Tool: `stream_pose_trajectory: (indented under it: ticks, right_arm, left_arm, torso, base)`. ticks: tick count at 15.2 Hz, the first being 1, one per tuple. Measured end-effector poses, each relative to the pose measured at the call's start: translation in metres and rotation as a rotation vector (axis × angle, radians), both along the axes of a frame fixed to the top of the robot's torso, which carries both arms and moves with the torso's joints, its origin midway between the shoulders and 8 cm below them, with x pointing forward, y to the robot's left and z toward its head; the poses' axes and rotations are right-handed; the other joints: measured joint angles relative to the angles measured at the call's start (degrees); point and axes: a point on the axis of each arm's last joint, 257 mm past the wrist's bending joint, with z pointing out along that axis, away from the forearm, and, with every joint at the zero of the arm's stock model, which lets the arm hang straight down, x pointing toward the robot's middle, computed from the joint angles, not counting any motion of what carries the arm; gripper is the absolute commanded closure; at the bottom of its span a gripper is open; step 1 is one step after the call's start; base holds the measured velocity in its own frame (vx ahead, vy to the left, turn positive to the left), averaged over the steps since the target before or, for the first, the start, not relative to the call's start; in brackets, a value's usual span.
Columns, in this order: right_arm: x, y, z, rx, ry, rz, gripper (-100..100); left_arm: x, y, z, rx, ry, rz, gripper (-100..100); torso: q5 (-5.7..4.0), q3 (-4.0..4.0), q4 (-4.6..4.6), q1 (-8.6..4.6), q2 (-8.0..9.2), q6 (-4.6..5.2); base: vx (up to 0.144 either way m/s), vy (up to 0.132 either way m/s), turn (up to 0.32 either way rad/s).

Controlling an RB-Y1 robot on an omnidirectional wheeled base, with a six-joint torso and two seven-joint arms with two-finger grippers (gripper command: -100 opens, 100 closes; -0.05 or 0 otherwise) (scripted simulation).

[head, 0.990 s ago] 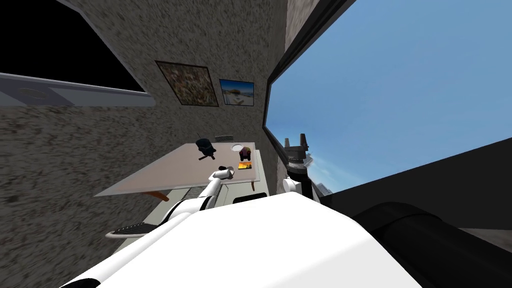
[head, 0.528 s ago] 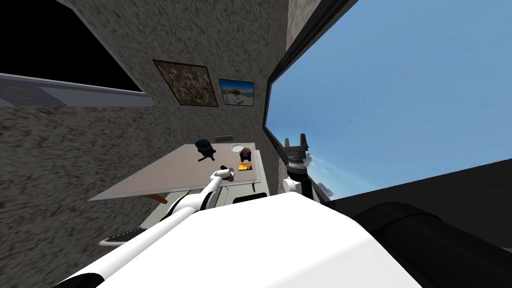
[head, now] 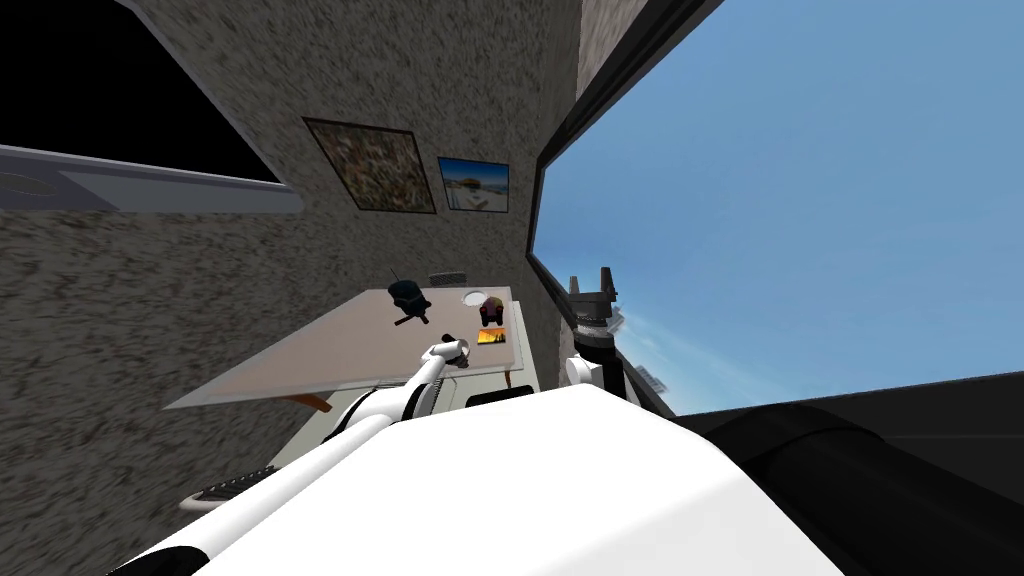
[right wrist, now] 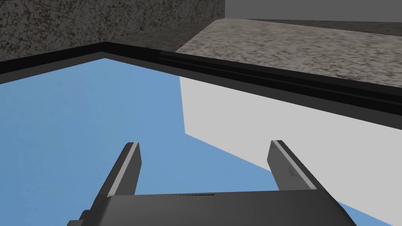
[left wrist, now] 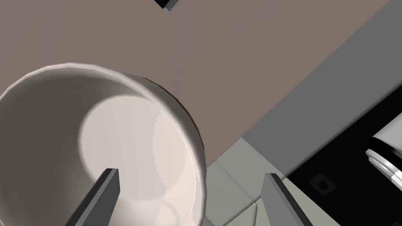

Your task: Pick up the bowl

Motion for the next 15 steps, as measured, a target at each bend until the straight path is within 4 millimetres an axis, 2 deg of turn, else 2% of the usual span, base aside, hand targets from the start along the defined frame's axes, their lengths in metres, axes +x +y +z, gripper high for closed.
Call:
stream_pose_trajectory:
  ticks: [4,5,10,15]
  right_arm:
    - [0.0,0.0,0.0,0.0,0.0,0.0,0]
    - [0.0,0.0,0.0,0.0,0.0,0.0,0]
    - [0.0,0.0,0.0,0.0,0.0,0.0,0]
    - [0.0,0.0,0.0,0.0,0.0,0.0,0]
  left_arm:
    - [-0.007,0.0,-0.008,0.001,0.001,-0.003,-100]
    - [-0.007,0.0,-0.008,0.001,-0.001,-0.003,100]
    - [-0.007,0.0,-0.008,0.0,-0.001,-0.001,100]
    - [0.008,-0.002,0.005,0.0,0.0,0.001,100]
  torso:
    - [0.0,0.06,0.02,-0.01,0.1,0.01]
    - [-0.01,0.07,0.03,-0.01,0.12,0.01]
    - [0.0,0.11,0.05,0.05,0.2,0.05]
    - [-0.01,0.3,0.14,0.11,0.5,0.05]
  base:
    - [0.028,-0.008,0.005]
    - [0.009,-0.003,0.001]
    - [-0.01,0.002,-0.004]
    - [-0.061,0.016,-0.016]
